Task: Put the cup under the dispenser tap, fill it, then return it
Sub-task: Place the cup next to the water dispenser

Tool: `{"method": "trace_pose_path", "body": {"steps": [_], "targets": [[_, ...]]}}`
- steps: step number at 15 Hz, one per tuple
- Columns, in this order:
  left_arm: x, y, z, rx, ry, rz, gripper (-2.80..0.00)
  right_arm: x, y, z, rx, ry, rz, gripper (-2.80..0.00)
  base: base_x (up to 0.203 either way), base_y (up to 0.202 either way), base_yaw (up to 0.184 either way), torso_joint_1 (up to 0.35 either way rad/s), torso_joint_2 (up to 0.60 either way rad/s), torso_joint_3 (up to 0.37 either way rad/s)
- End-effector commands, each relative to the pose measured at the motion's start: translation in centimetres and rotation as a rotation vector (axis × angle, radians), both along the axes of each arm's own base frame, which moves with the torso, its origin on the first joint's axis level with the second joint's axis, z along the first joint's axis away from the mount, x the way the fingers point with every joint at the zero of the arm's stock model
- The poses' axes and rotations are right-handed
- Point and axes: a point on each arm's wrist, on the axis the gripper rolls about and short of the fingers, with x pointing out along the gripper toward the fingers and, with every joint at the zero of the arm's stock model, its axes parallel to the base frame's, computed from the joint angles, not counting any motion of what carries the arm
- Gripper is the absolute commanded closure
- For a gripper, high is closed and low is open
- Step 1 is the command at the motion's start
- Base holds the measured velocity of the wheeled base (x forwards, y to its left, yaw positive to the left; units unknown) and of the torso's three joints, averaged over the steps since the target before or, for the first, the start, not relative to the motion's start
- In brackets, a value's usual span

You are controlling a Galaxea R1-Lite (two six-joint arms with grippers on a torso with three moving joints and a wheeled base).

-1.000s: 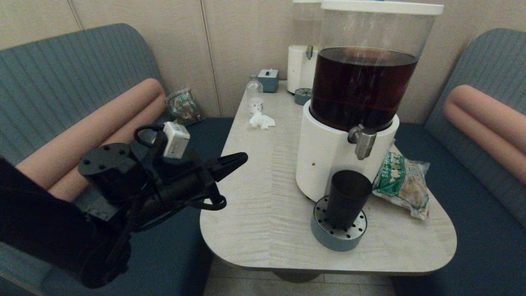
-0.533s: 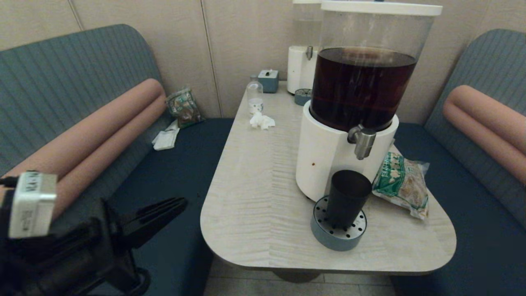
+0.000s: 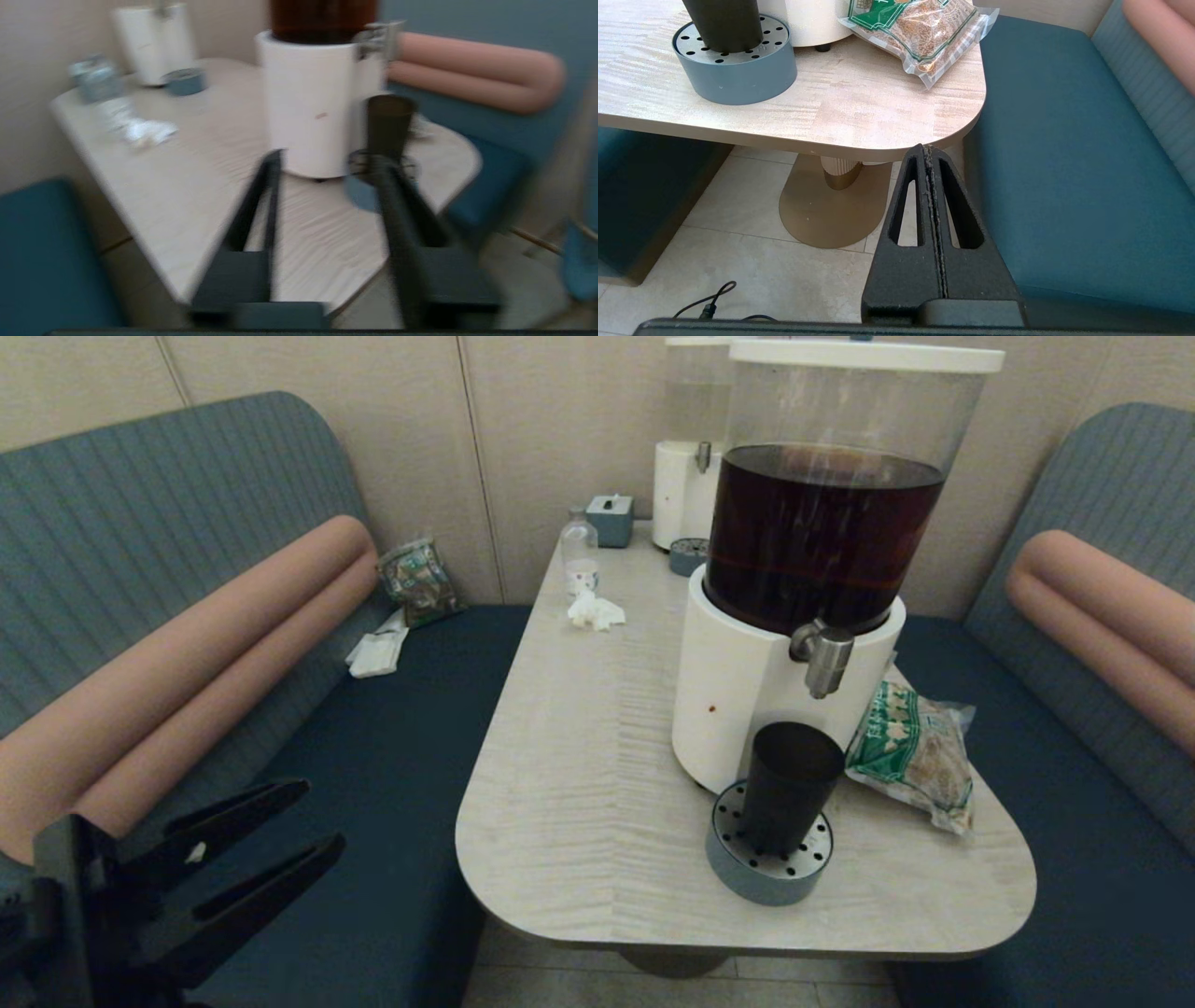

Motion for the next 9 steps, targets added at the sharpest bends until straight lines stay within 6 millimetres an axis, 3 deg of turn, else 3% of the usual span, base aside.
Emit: {"method": "trace_pose_path", "body": {"steps": [1, 3, 5, 9], "targets": [[0.9, -0.4, 2.0, 0.021, -0.04, -0.055, -2.8, 0.0, 0.0, 0.0, -0.001, 0.002, 0.0, 0.0, 0.0, 0.0, 0.0, 0.0, 0.0, 0.0], [4.1, -1.4, 2.0, 0.1, -0.023, -0.101, -2.8, 0.0, 0.0, 0.0, -0.001, 0.002, 0.0, 0.0, 0.0, 0.0, 0.0, 0.0, 0.0, 0.0], [7.6, -3.1, 0.3, 0.193, 0.025, -0.19, -2.8, 0.0, 0.0, 0.0, -0.001, 0.002, 0.0, 0.0, 0.0, 0.0, 0.0, 0.0, 0.0, 0.0], [13.4, -9.0, -3.1, 0.25, 0.114, -0.434, -2.8, 0.0, 0.0, 0.0, -0.002, 0.002, 0.0, 0.0, 0.0, 0.0, 0.0, 0.0, 0.0, 0.0]]}}
